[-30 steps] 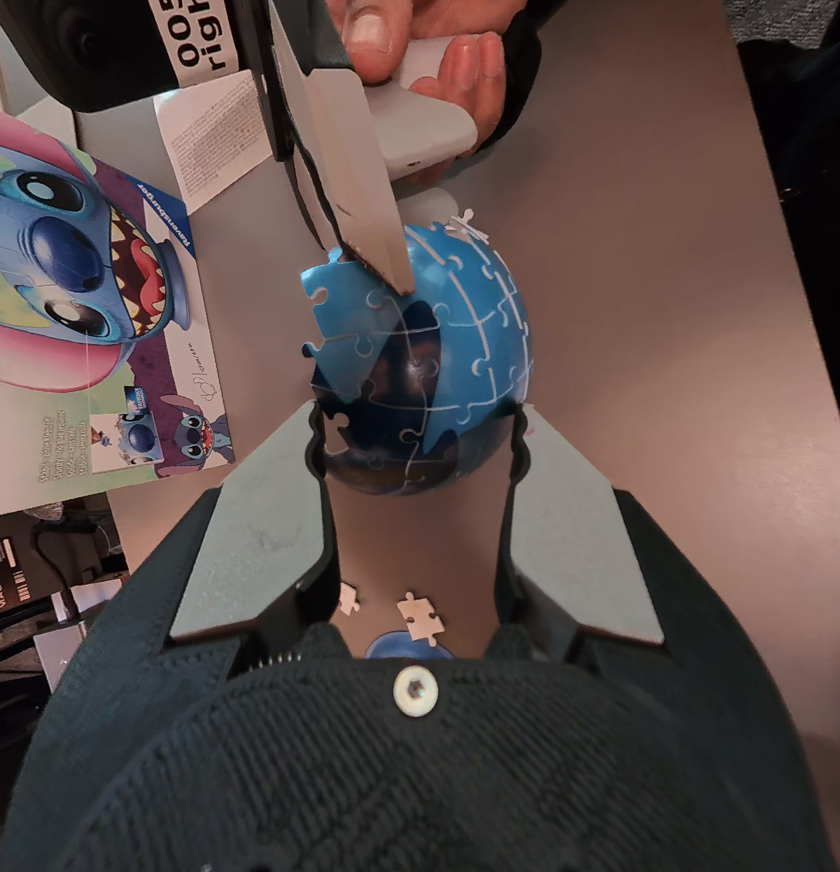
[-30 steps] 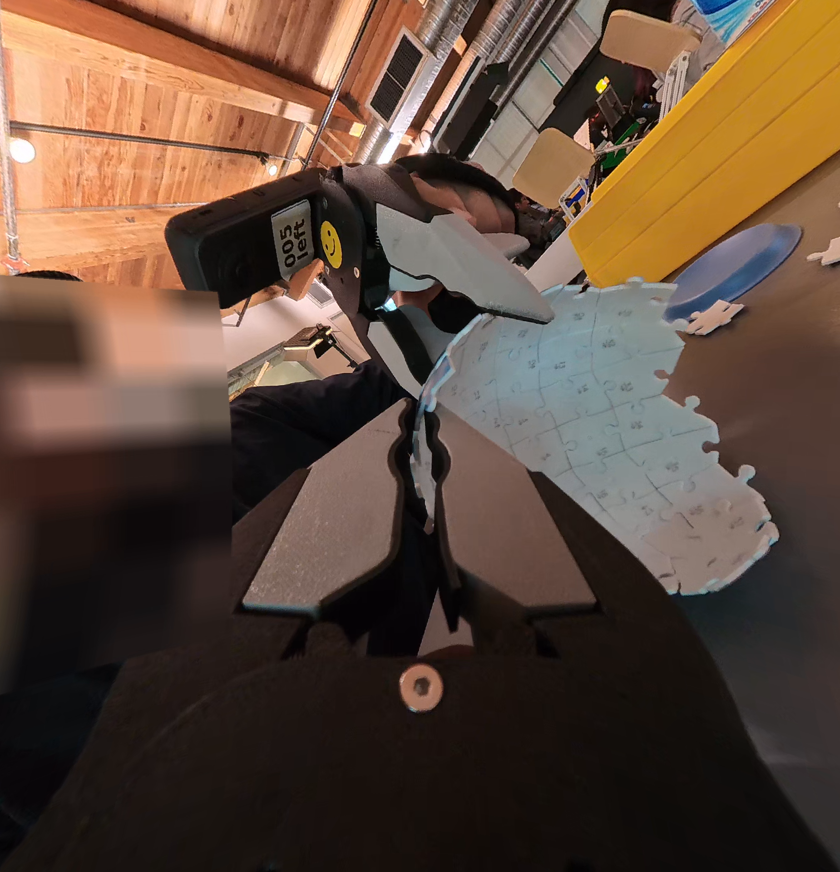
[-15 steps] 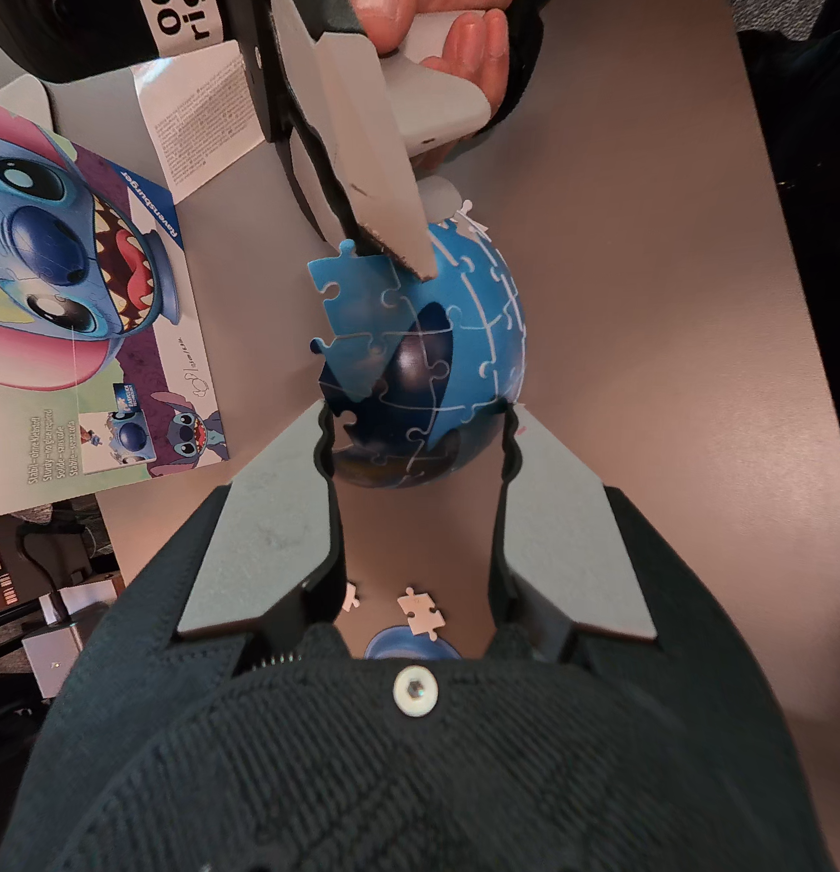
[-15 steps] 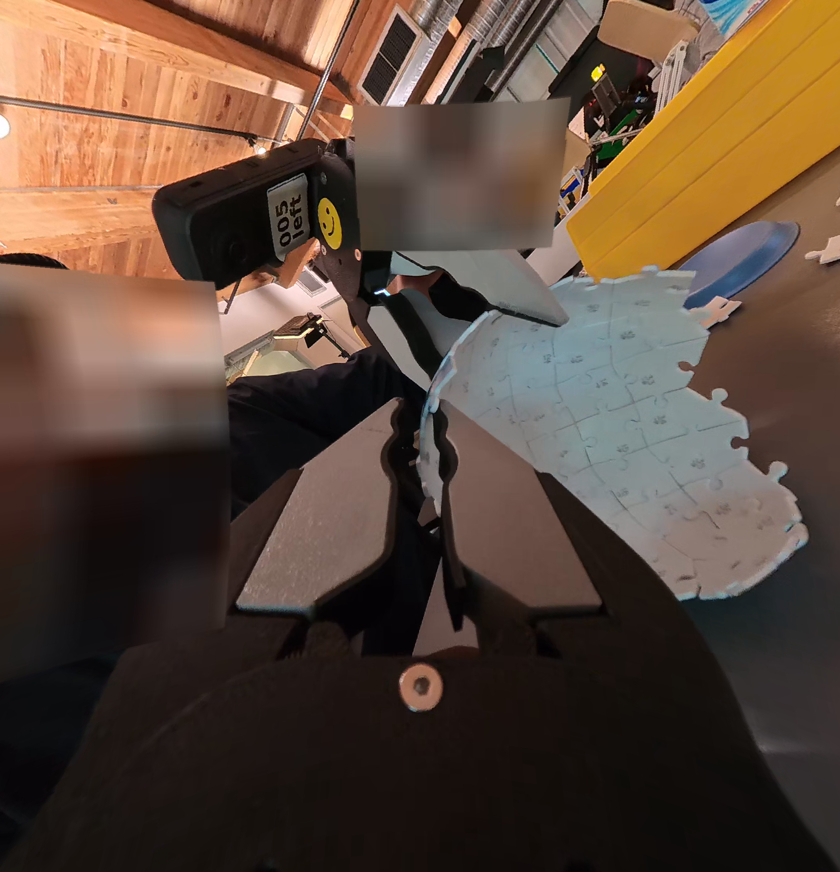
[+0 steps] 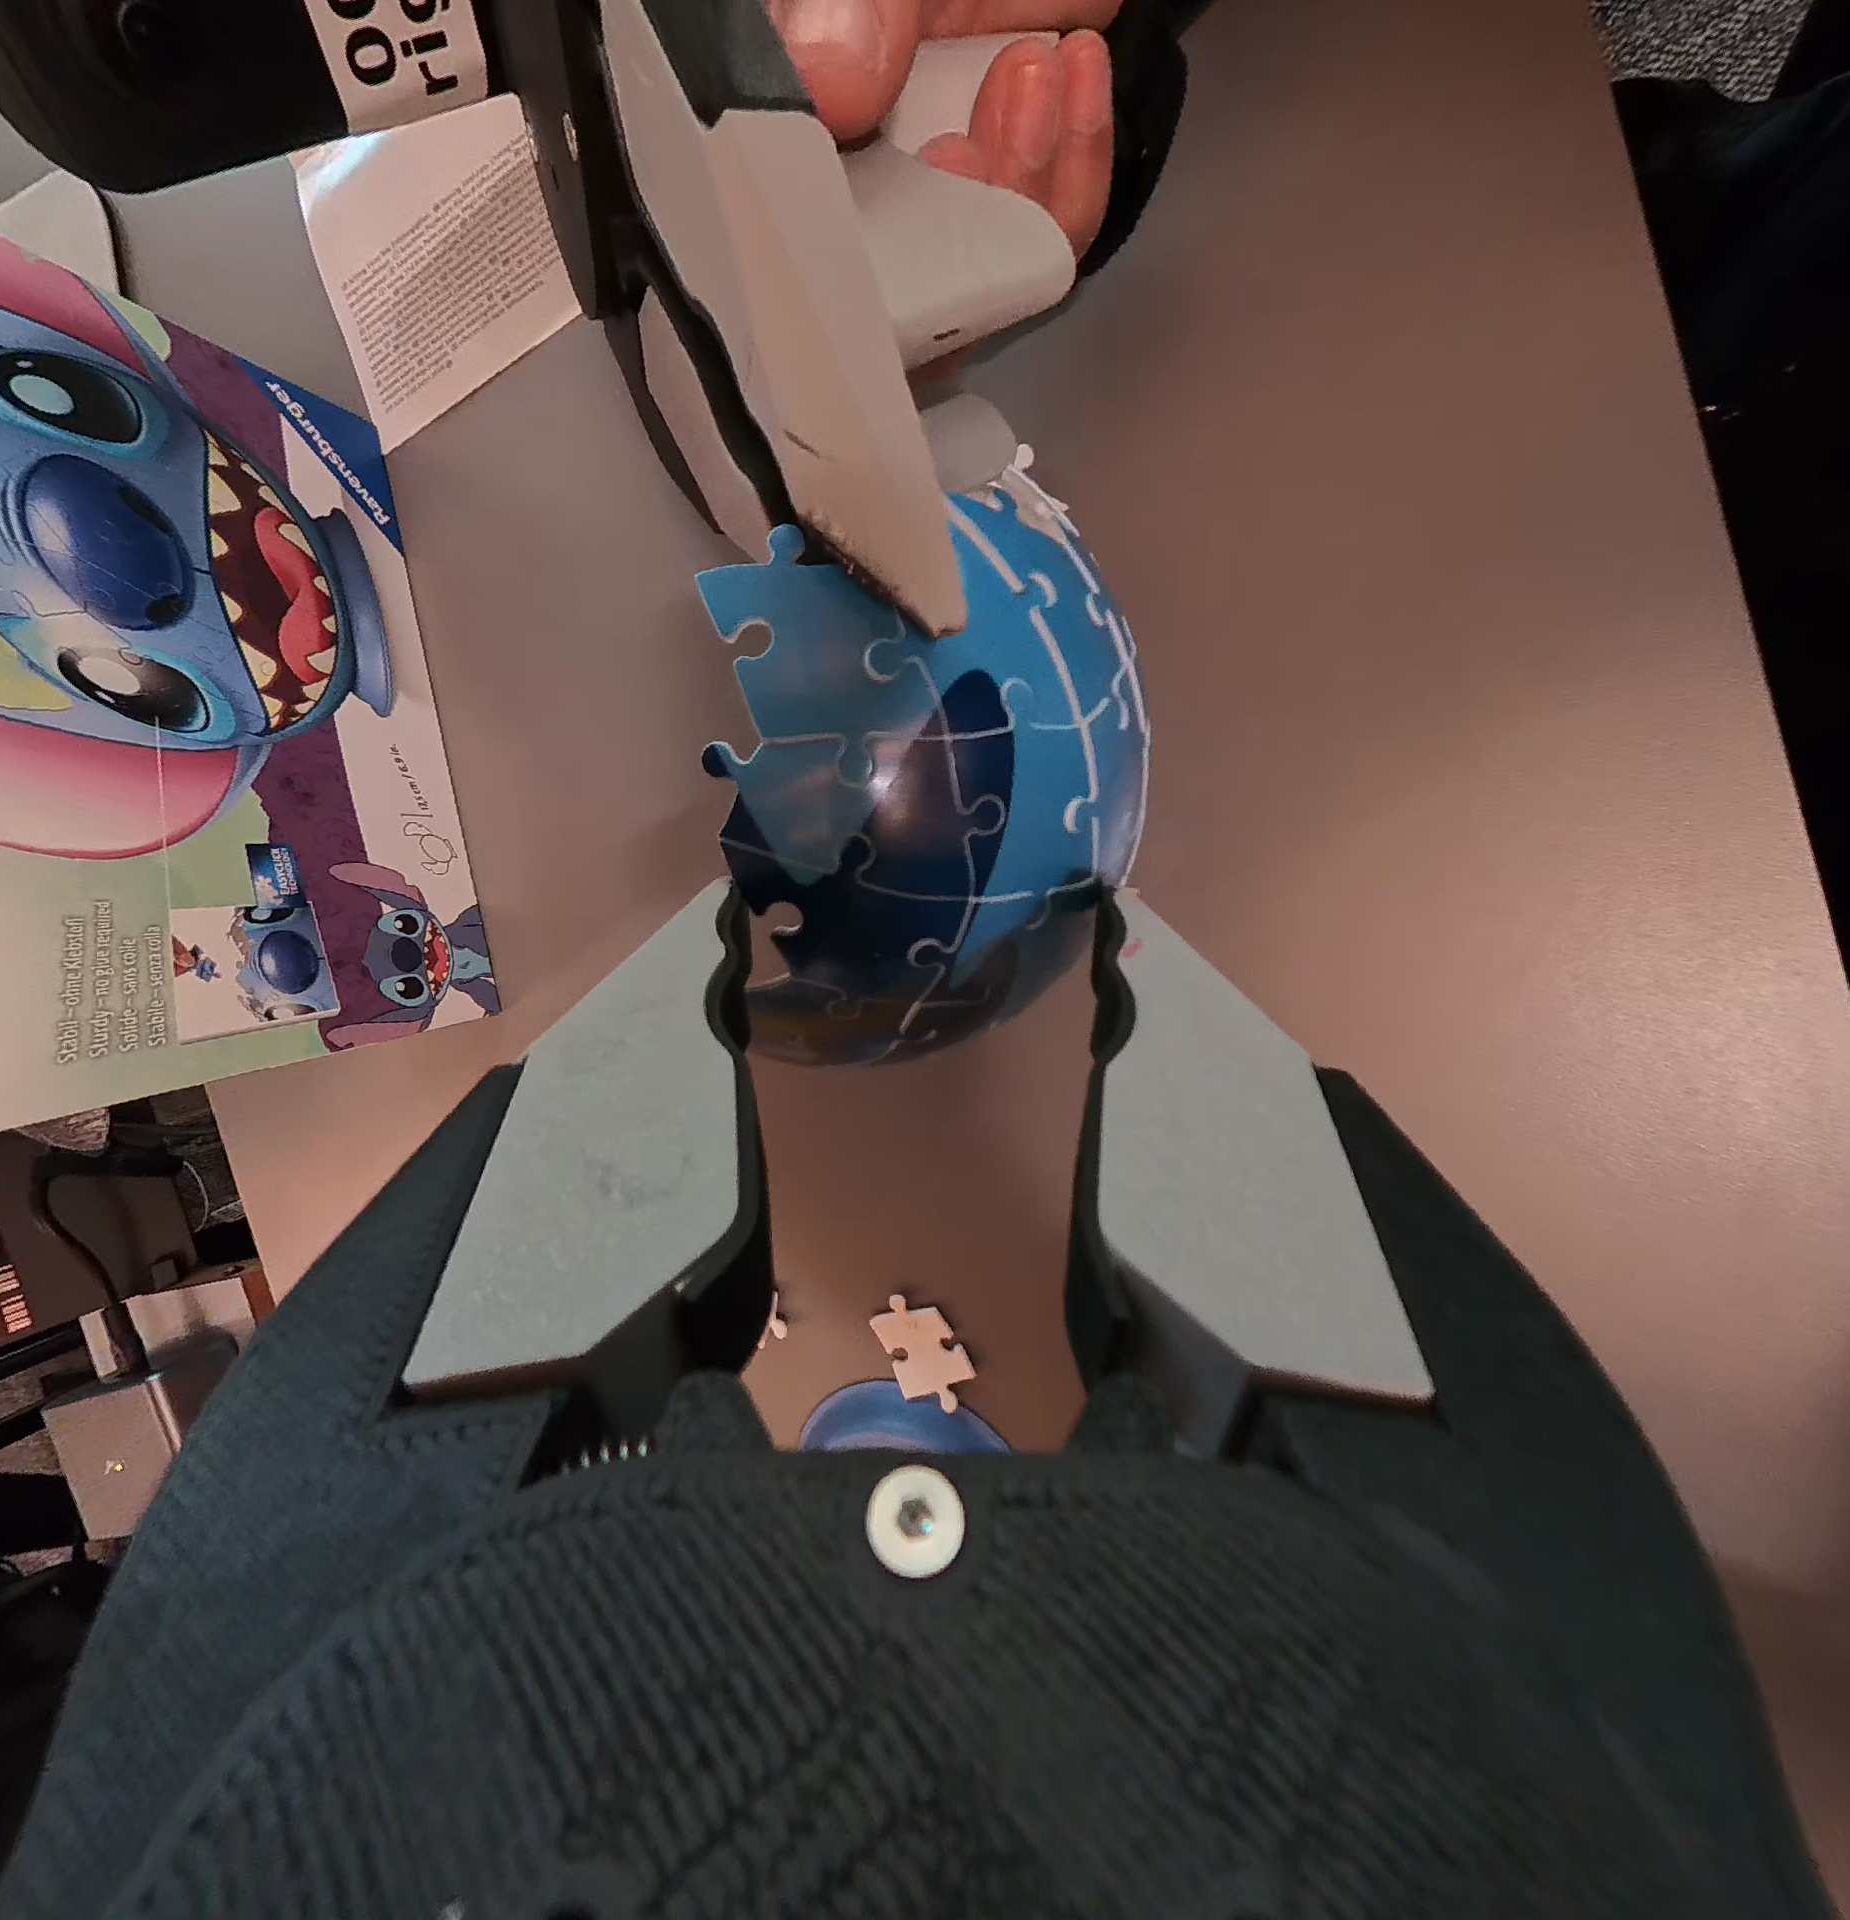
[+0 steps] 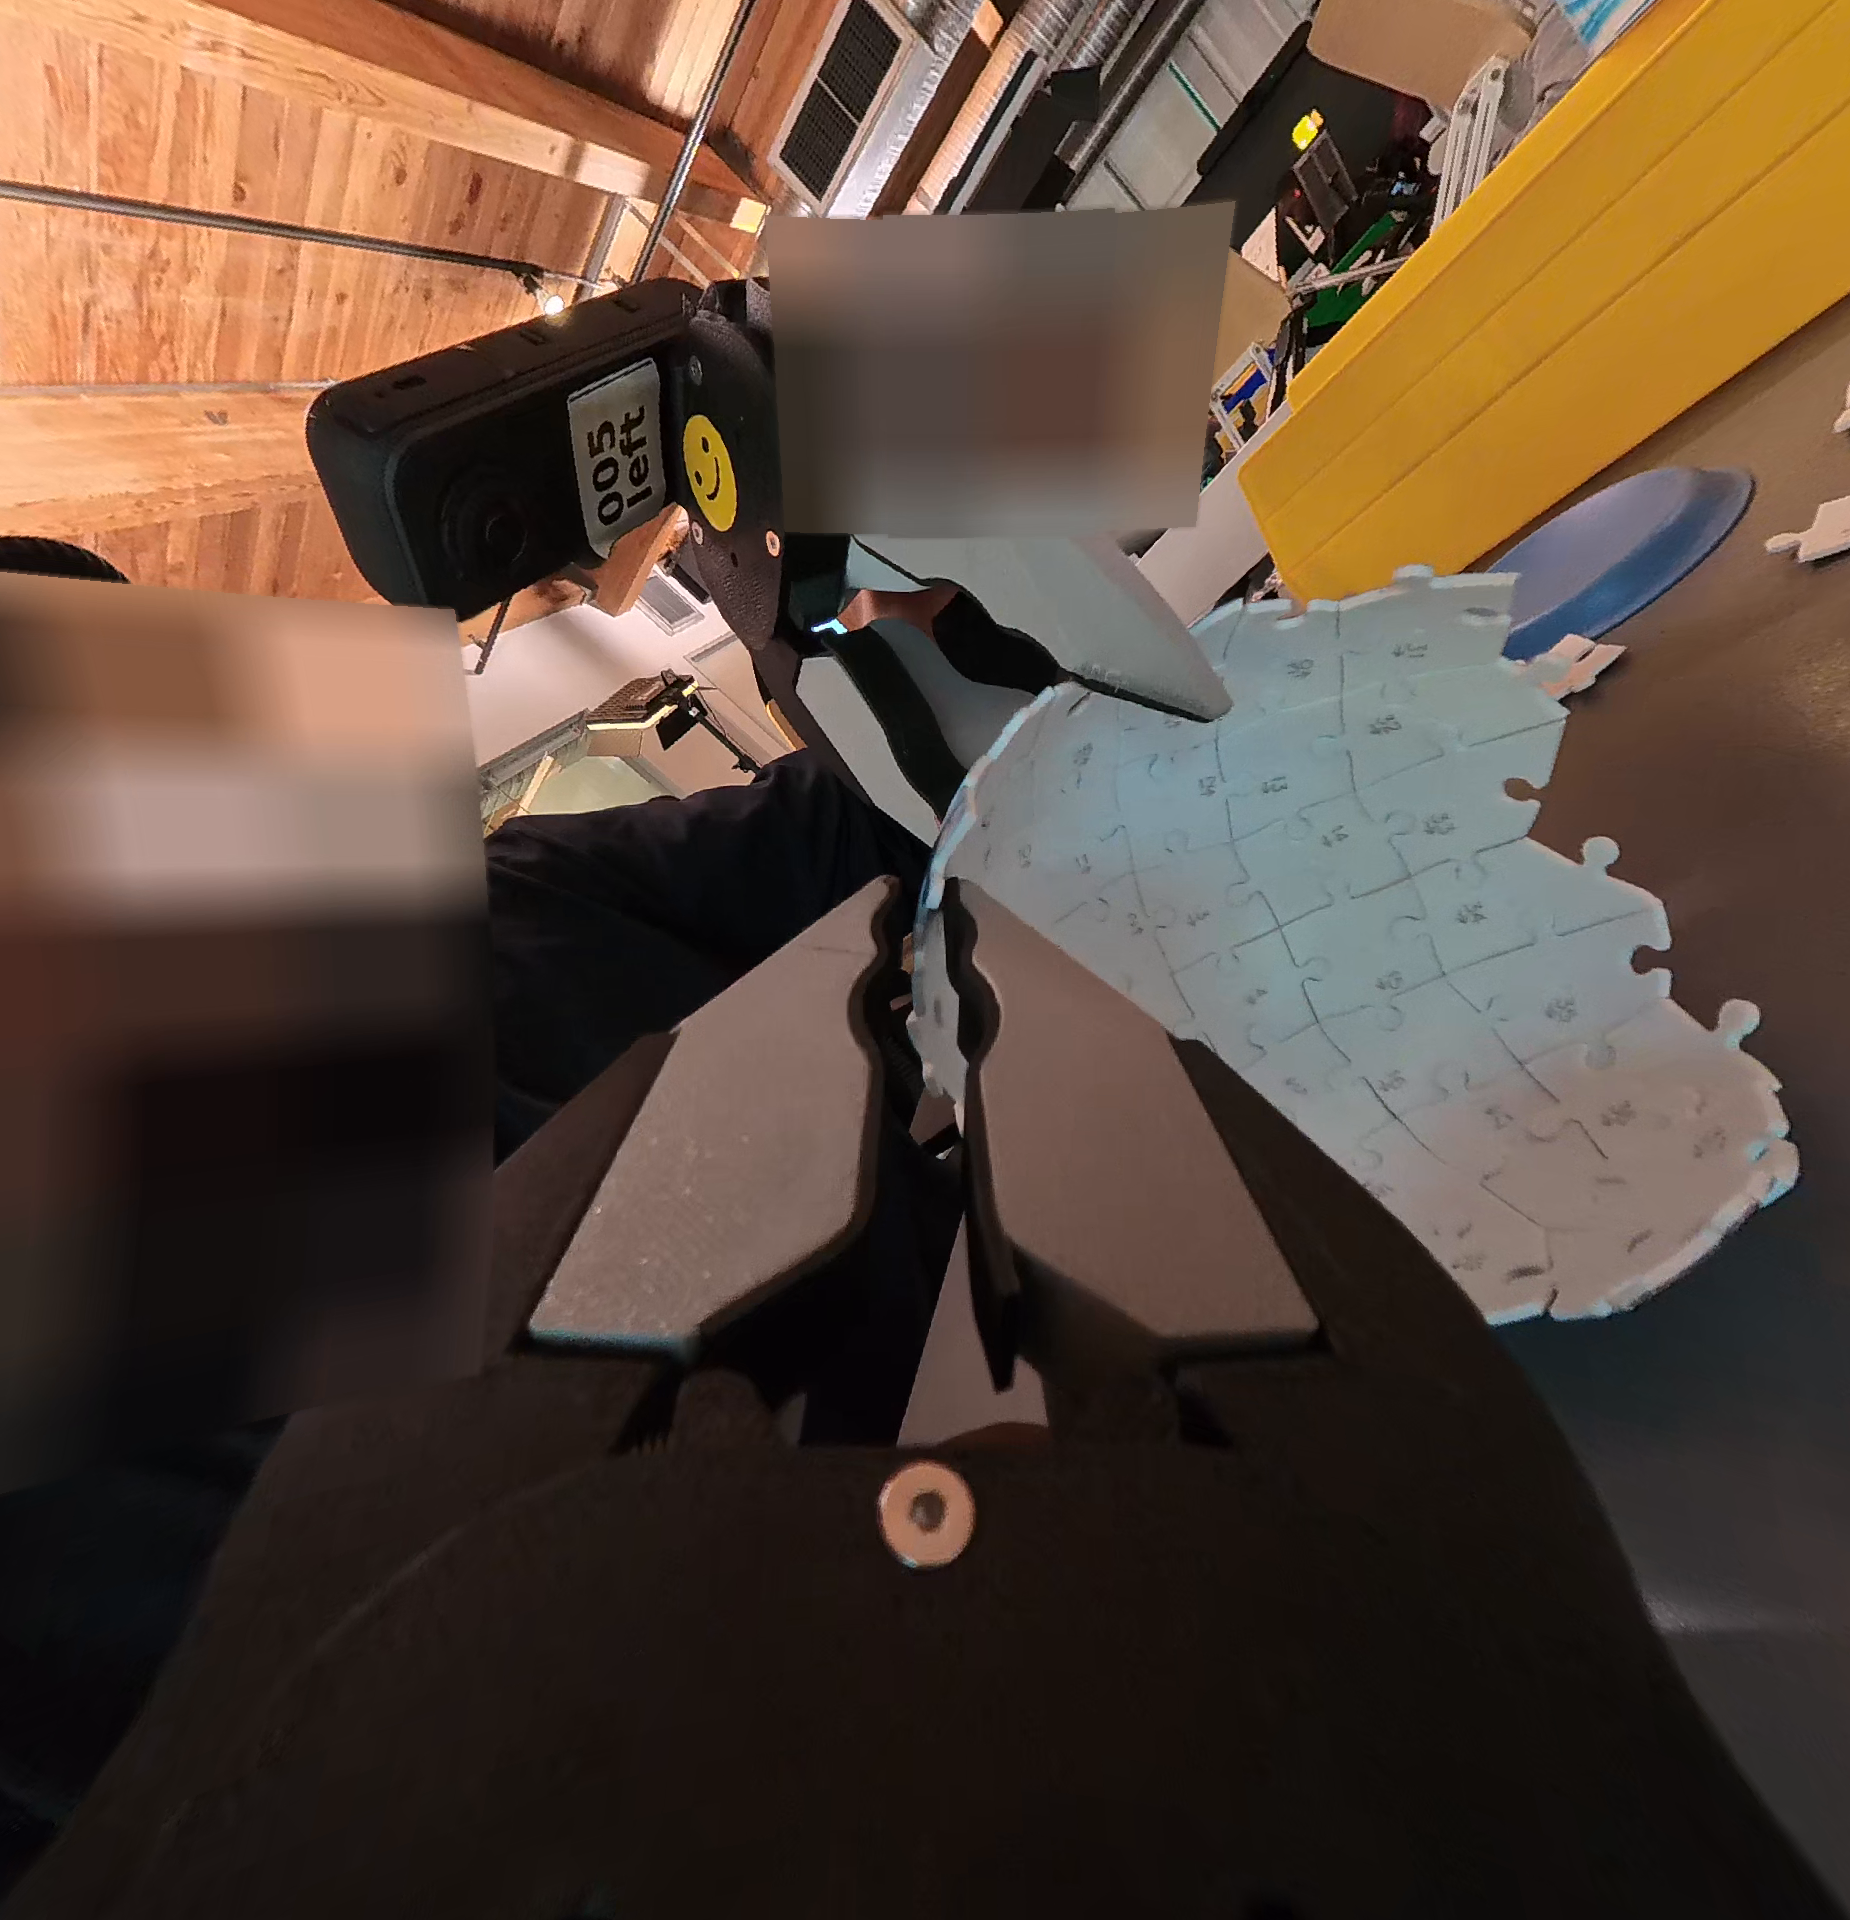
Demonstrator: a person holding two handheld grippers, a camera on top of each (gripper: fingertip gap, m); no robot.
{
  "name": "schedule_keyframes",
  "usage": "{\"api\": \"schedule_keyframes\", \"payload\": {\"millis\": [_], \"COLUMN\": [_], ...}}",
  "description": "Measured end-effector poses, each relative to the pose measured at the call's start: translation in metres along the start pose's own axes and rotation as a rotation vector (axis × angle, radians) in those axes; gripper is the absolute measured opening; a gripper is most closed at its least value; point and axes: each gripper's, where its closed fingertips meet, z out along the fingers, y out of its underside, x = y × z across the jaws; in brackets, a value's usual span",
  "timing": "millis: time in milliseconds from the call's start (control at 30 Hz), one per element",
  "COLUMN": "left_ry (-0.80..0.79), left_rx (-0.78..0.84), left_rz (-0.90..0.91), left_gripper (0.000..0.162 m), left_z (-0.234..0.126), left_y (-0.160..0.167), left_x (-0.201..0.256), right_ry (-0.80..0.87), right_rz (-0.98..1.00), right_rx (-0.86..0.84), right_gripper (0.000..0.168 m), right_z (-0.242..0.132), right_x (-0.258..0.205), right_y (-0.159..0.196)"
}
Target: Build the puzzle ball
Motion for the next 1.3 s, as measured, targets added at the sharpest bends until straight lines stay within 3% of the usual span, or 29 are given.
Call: {"api": "schedule_keyframes", "payload": {"millis": [467,733,1033,1300], "left_ry": [-0.017,0.023,0.038,0.002], "left_rx": [-0.035,-0.015,-0.012,0.083], "left_rz": [0.008,-0.02,-0.033,-0.052], "left_gripper": [0.065,0.053,0.058,0.068], "left_z": [-0.003,-0.004,0.0,-0.007], "left_y": [0.002,0.002,0.005,-0.016], "left_x": [0.0,0.0,0.005,0.009], "right_ry": [-0.032,0.011,0.05,0.051], "right_rz": [0.03,-0.032,-0.072,-0.064], "right_rx": [0.02,0.003,-0.045,-0.012], "right_gripper": [0.003,0.007,0.0,0.001], "right_z": [-0.001,-0.005,0.002,0.001], "right_x": [-0.001,-0.001,0.001,0.002], "right_y": [-0.003,-0.004,0.003,-0.003]}}
